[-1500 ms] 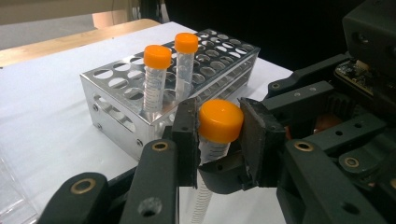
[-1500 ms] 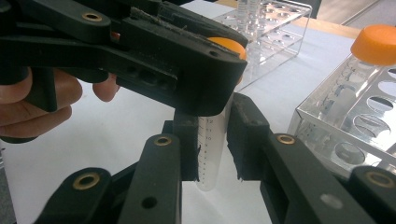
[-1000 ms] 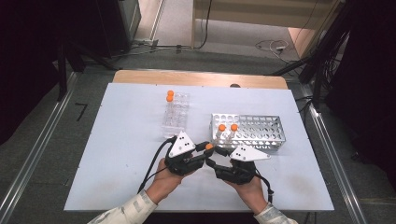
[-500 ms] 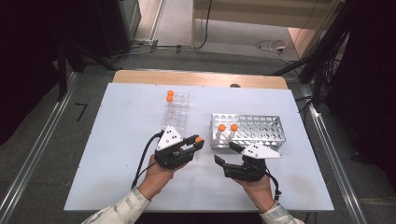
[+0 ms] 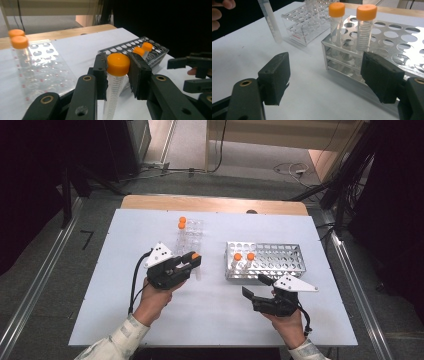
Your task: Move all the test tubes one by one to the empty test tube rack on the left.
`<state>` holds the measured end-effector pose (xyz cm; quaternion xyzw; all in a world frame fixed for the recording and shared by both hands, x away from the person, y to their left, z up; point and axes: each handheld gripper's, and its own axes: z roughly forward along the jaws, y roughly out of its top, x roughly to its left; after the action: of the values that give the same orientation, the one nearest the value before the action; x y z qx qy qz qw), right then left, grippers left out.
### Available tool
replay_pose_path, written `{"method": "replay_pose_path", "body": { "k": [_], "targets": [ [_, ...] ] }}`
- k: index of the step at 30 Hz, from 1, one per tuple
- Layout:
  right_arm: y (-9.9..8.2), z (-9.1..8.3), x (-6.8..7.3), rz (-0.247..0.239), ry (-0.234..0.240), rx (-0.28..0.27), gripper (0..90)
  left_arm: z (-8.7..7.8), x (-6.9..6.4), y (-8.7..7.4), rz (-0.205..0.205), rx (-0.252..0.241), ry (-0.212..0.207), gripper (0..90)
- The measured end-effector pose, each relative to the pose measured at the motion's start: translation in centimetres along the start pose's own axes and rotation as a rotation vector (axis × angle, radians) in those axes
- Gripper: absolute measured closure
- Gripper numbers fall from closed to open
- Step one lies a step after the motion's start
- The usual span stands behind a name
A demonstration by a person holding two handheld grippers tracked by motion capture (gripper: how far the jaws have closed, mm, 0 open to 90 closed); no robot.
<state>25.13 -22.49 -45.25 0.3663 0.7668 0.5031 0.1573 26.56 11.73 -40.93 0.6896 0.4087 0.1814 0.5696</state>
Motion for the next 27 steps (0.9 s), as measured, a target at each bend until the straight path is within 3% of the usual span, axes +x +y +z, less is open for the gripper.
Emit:
{"method": "replay_pose_path", "body": {
  "k": [12,19,27],
  "targets": [
    [0.0,0.0,-0.2,0.008,-0.004,-0.001,22.3,-1.0,2.8,2.3,-0.028,-0.048,0.086,69.4],
    [0.0,-0.1,-0.1,0.010,-0.004,-0.004,22.4,-0.3,4.4,2.9,-0.043,-0.052,0.139,69.4],
    [0.1,-0.1,-0.2,0.016,-0.007,-0.006,22.4,0.8,6.2,3.5,-0.086,-0.065,0.185,69.3]
  ]
}}
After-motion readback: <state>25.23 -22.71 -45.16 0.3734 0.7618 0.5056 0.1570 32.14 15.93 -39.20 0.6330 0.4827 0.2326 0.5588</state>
